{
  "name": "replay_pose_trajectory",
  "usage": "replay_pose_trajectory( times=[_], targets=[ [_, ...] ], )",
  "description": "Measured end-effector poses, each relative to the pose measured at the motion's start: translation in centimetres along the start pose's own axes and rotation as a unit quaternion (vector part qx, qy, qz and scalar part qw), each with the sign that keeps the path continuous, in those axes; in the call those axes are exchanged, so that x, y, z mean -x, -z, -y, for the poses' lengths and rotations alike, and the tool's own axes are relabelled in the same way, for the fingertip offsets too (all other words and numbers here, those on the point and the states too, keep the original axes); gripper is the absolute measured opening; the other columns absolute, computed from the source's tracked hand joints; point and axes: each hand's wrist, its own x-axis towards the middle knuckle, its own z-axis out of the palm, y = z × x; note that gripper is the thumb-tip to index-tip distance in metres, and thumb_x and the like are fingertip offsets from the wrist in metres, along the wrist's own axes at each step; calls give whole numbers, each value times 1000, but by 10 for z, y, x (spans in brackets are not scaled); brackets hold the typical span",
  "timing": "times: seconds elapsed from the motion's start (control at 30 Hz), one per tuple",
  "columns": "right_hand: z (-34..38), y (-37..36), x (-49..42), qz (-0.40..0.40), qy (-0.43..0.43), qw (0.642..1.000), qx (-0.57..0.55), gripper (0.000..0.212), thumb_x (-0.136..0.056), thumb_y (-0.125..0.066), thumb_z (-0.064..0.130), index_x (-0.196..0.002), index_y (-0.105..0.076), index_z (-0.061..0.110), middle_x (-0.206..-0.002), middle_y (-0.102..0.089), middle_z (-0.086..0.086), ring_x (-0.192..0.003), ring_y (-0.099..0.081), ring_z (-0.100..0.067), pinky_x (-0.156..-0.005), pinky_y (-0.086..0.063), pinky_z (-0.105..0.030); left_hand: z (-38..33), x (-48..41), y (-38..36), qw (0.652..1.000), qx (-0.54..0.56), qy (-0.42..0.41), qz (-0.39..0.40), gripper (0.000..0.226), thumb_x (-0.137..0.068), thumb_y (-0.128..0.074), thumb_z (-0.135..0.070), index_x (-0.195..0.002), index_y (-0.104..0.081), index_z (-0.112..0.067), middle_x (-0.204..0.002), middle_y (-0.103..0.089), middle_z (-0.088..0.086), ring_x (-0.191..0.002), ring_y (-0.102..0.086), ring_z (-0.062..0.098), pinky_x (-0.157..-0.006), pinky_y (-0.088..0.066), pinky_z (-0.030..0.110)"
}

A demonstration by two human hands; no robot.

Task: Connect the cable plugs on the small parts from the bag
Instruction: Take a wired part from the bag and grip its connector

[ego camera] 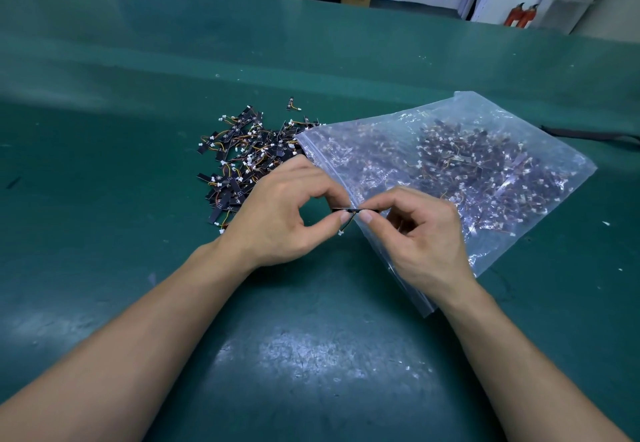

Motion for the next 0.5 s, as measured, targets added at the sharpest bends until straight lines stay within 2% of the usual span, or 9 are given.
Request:
replay_pose_trajectory(
  times=[0.07, 0.3, 0.4, 0.5],
  targets=[
    [0, 0, 0, -4, -5, 1000, 0, 3, -85, -75, 15, -83, -76, 18, -71, -63, 23, -55, -51, -5, -58, -33, -7, 0, 0, 1, 1000, 6, 7, 5, 8, -84, -76, -18, -90, -74, -13, -84, -70, -9, -84, -56, 16, -78, -49, 31],
    [2, -1, 1, -8, -36, 999, -23, 10, -82, -77, 26, -91, -74, 30, -78, -68, 20, -52, -52, -12, -55, -38, -13, 0, -1, 1, 1000, -7, 5, -15, 6, -87, -73, -12, -81, -73, -10, -77, -68, -6, -81, -55, 17, -75, -48, 31],
    [1, -1, 2, -5, -41, 999, -20, 3, -84, -76, 26, -86, -76, 24, -72, -67, 16, -51, -50, -10, -55, -37, -13, 0, 0, 1, 1000, -4, 13, -16, 7, -87, -73, -12, -80, -72, -11, -77, -66, -7, -81, -54, 17, -75, -48, 31],
    [1, 0, 1, 6, -34, 999, -13, 6, -85, -74, 22, -82, -76, 18, -71, -66, 14, -52, -49, -6, -57, -34, -10, -2, 0, 0, 1000, 5, 19, -9, 7, -86, -73, -13, -79, -72, -12, -76, -65, -8, -81, -55, 18, -74, -48, 33]
  ],
)
